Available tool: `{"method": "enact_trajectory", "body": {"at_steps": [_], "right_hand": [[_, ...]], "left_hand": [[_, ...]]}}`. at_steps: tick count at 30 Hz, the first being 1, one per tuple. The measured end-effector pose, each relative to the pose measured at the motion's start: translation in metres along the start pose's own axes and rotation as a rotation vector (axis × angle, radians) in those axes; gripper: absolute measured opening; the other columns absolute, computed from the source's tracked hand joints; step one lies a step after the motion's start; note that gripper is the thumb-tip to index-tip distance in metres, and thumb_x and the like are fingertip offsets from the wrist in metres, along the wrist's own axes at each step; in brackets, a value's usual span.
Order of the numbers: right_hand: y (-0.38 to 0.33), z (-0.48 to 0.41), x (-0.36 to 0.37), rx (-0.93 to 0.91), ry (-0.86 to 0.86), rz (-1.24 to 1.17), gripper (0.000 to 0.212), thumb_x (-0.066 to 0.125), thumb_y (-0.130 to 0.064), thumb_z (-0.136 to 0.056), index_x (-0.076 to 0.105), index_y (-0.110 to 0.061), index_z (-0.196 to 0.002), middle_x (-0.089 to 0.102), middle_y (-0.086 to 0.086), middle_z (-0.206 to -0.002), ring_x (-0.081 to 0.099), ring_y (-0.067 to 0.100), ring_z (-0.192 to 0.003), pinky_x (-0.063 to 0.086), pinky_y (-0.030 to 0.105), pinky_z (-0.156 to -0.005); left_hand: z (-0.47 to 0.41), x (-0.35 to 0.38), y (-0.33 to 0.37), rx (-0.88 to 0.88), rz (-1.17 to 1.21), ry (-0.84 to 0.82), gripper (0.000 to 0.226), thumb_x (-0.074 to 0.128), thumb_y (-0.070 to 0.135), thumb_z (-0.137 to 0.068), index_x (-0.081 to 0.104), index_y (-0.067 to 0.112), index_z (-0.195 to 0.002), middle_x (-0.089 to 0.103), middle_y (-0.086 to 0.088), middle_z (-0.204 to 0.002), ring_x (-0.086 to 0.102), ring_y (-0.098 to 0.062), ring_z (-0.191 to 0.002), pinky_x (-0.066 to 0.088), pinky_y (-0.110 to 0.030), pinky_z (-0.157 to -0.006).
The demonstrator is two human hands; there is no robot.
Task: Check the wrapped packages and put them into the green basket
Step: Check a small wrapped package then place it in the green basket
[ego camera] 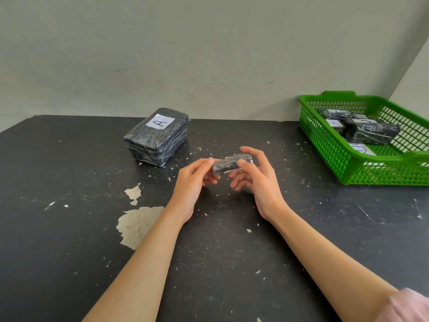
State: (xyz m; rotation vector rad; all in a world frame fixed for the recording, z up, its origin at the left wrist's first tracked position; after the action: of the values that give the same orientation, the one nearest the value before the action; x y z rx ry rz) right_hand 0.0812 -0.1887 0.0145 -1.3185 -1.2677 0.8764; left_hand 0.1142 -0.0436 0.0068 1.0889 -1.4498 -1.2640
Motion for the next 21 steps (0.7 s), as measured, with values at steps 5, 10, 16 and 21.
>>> {"method": "enact_trajectory", "body": {"at_steps": [5, 10, 16, 21], "right_hand": [[0.004, 0.002, 0.001, 0.009, 0.006, 0.143, 0.014, 0.068, -0.017, -0.085, 0.057, -0.015, -0.094, 0.059, -0.003, -0.061, 0.051, 0.013, -0.052, 0.041, 0.026, -0.047], [0.004, 0.004, -0.003, 0.005, 0.079, 0.224, 0.012, 0.065, -0.028, -0.086, 0.06, -0.017, -0.088, 0.059, -0.001, -0.073, 0.053, 0.007, -0.057, 0.044, 0.027, -0.05], [0.0, 0.005, 0.007, -0.056, -0.015, 0.303, 0.015, 0.066, -0.022, -0.086, 0.064, -0.02, -0.101, 0.066, 0.003, -0.085, 0.057, 0.011, -0.066, 0.05, 0.026, -0.056], [-0.004, 0.006, 0.012, -0.121, -0.06, 0.417, 0.024, 0.069, -0.02, -0.083, 0.064, -0.023, -0.106, 0.069, -0.003, -0.092, 0.062, 0.008, -0.075, 0.053, 0.027, -0.068]], "left_hand": [[0.0, -0.009, -0.008, -0.138, 0.179, 0.119, 0.026, 0.05, 0.026, -0.095, 0.067, 0.013, -0.081, 0.061, -0.001, -0.067, 0.056, -0.01, -0.062, 0.047, -0.025, -0.071], [0.001, -0.005, -0.003, -0.112, 0.139, 0.08, 0.021, 0.056, 0.026, -0.092, 0.069, 0.014, -0.081, 0.062, 0.001, -0.065, 0.058, -0.008, -0.062, 0.049, -0.029, -0.076], [0.002, -0.013, -0.004, -0.113, -0.038, 0.215, 0.027, 0.054, 0.026, -0.092, 0.068, 0.018, -0.071, 0.057, 0.002, -0.055, 0.053, -0.011, -0.057, 0.049, -0.035, -0.076], [0.003, -0.019, 0.0, -0.065, -0.096, 0.255, 0.024, 0.056, 0.027, -0.09, 0.067, 0.018, -0.071, 0.057, 0.003, -0.059, 0.053, -0.01, -0.06, 0.048, -0.031, -0.074]]}}
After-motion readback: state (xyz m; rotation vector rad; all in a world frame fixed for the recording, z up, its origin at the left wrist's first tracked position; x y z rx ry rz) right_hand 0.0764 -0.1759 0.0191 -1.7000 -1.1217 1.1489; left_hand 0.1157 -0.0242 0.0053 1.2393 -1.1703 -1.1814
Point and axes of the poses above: each hand's wrist, its own z-axis away from the middle knuckle, its own x-axis out of the palm, y = z × x, the point moved 9 cm from there along -z, towards the middle knuckle
